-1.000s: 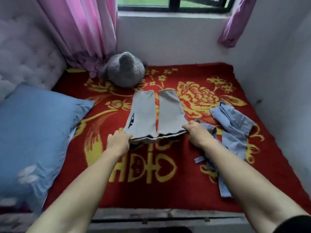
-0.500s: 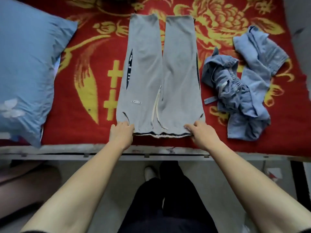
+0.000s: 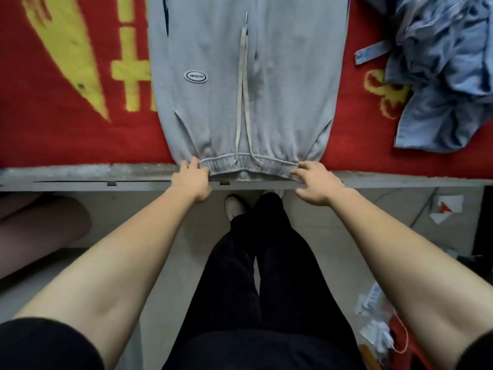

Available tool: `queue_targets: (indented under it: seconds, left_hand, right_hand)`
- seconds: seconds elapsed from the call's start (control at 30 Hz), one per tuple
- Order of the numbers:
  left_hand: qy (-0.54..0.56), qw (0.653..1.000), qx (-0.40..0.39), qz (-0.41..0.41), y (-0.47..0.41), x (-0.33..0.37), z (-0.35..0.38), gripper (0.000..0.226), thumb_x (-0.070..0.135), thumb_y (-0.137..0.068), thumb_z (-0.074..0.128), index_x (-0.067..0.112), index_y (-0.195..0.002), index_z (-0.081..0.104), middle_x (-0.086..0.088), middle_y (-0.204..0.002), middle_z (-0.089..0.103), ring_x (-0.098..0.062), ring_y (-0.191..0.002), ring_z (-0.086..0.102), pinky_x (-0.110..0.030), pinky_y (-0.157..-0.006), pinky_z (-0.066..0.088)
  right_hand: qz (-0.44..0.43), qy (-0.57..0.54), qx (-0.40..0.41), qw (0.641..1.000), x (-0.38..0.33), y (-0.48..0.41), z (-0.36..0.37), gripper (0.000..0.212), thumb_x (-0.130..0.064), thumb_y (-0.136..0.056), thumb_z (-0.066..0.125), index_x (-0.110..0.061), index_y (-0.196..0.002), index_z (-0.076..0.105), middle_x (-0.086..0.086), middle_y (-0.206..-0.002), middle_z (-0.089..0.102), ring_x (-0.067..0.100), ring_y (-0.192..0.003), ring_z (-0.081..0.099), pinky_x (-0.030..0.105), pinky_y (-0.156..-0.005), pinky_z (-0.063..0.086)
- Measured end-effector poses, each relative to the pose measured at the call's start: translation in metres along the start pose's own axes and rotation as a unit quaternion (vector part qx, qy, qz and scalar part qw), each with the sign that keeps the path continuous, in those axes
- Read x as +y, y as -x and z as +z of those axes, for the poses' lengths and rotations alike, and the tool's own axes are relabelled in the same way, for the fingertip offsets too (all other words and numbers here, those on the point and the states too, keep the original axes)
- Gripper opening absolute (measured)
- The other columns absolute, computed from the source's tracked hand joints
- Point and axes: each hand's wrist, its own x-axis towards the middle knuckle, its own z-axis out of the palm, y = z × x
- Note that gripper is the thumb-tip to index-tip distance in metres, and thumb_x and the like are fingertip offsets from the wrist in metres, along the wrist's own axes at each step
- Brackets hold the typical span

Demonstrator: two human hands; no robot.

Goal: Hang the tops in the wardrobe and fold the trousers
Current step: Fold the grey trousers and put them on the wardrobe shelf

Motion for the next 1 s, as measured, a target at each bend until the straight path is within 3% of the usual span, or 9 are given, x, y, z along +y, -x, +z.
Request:
queue_targets:
  seconds: [0.07, 0.17, 0.37, 0.47, 0.63, 0.73, 0.83, 0.9, 1.0]
  left_hand:
    - [0.012, 0.996, 0.089, -0.025, 0.005, 0.015, -0.009, 0.040, 0.023, -0.091, 0.049, 0.010, -0.129, 0.051, -0.018, -0.138, 0.039, -0.036, -0.130, 0.035, -0.050, -0.100, 0.039]
    - [0.094, 0.974, 0.206, 0.009, 0.004, 0.045, -0.023, 0.029, 0.022, -0.092, 0.050, 0.006, -0.115, 0.056, -0.019, -0.121, 0.049, -0.039, -0.115, 0.046, -0.048, -0.089, 0.044]
    - [0.248, 0.932, 0.233, 0.123, -0.017, 0.132, -0.038, 0.018, 0.024, -0.094, 0.052, 0.013, -0.103, 0.062, -0.011, -0.110, 0.058, -0.031, -0.108, 0.054, -0.040, -0.083, 0.043]
    - [0.260, 0.928, 0.227, 0.139, -0.032, 0.177, -0.032, 0.023, 0.041, -0.092, 0.056, 0.019, -0.092, 0.063, -0.005, -0.100, 0.061, -0.028, -0.103, 0.056, -0.040, -0.081, 0.047]
    - [0.170, 0.956, 0.222, 0.093, -0.048, 0.231, -0.013, 0.052, 0.071, -0.076, 0.060, 0.021, -0.091, 0.067, -0.004, -0.103, 0.061, -0.028, -0.106, 0.052, -0.039, -0.082, 0.046]
    - [0.138, 0.962, 0.224, 0.073, -0.054, 0.241, -0.013, 0.033, 0.047, -0.081, 0.065, 0.020, -0.098, 0.070, -0.005, -0.107, 0.062, -0.028, -0.106, 0.052, -0.037, -0.077, 0.042]
    - [0.202, 0.960, 0.181, 0.063, -0.046, 0.236, -0.023, 0.017, 0.033, -0.076, 0.066, 0.022, -0.087, 0.072, -0.004, -0.092, 0.068, -0.029, -0.093, 0.061, -0.032, -0.067, 0.040]
    - [0.244, 0.959, 0.136, 0.053, -0.038, 0.224, -0.032, 0.012, 0.034, -0.073, 0.068, 0.023, -0.076, 0.067, -0.001, -0.080, 0.065, -0.027, -0.082, 0.061, -0.028, -0.062, 0.038]
    - [0.313, 0.945, 0.079, 0.057, -0.023, 0.194, -0.049, 0.021, 0.028, -0.073, 0.069, 0.021, -0.064, 0.052, 0.003, -0.069, 0.060, -0.022, -0.074, 0.057, -0.029, -0.061, 0.042]
  right_hand:
    - [0.025, -0.103, 0.058, 0.993, 0.004, -0.002, -0.015, 0.047, -0.028, -0.091, 0.055, -0.022, -0.138, 0.055, 0.011, -0.141, 0.053, 0.031, -0.131, 0.047, 0.041, -0.106, 0.043]
    - [0.087, -0.197, 0.174, 0.961, 0.017, -0.016, -0.046, 0.041, -0.023, -0.093, 0.053, -0.017, -0.132, 0.059, 0.016, -0.128, 0.060, 0.033, -0.121, 0.053, 0.038, -0.101, 0.042]
    - [0.190, -0.355, 0.295, 0.866, 0.055, -0.059, -0.103, 0.049, -0.030, -0.093, 0.055, -0.015, -0.139, 0.047, 0.009, -0.130, 0.058, 0.025, -0.122, 0.053, 0.029, -0.100, 0.036]
    - [0.202, -0.423, 0.321, 0.823, 0.070, -0.085, -0.120, 0.051, -0.038, -0.093, 0.058, -0.017, -0.138, 0.049, -0.003, -0.118, 0.061, 0.016, -0.117, 0.057, 0.025, -0.101, 0.038]
    - [0.190, -0.485, 0.312, 0.795, 0.084, -0.117, -0.131, 0.051, -0.041, -0.089, 0.064, -0.017, -0.133, 0.055, -0.011, -0.099, 0.060, 0.014, -0.106, 0.064, 0.035, -0.097, 0.052]
    - [0.176, -0.505, 0.292, 0.793, 0.090, -0.121, -0.132, 0.051, -0.035, -0.089, 0.069, -0.012, -0.133, 0.058, -0.001, -0.112, 0.067, 0.014, -0.107, 0.065, 0.035, -0.098, 0.053]
    - [0.154, -0.561, 0.266, 0.769, 0.089, -0.113, -0.136, 0.048, -0.024, -0.091, 0.068, -0.009, -0.134, 0.057, 0.003, -0.119, 0.066, 0.012, -0.106, 0.065, 0.031, -0.096, 0.054]
    - [0.139, -0.600, 0.241, 0.750, 0.082, -0.104, -0.146, 0.043, -0.017, -0.091, 0.066, -0.008, -0.132, 0.059, 0.003, -0.113, 0.067, 0.008, -0.090, 0.064, 0.026, -0.079, 0.056]
    - [0.110, -0.634, 0.223, 0.732, 0.058, -0.095, -0.173, 0.027, -0.010, -0.090, 0.059, -0.012, -0.114, 0.071, -0.004, -0.079, 0.063, 0.003, -0.058, 0.052, 0.018, -0.049, 0.041]
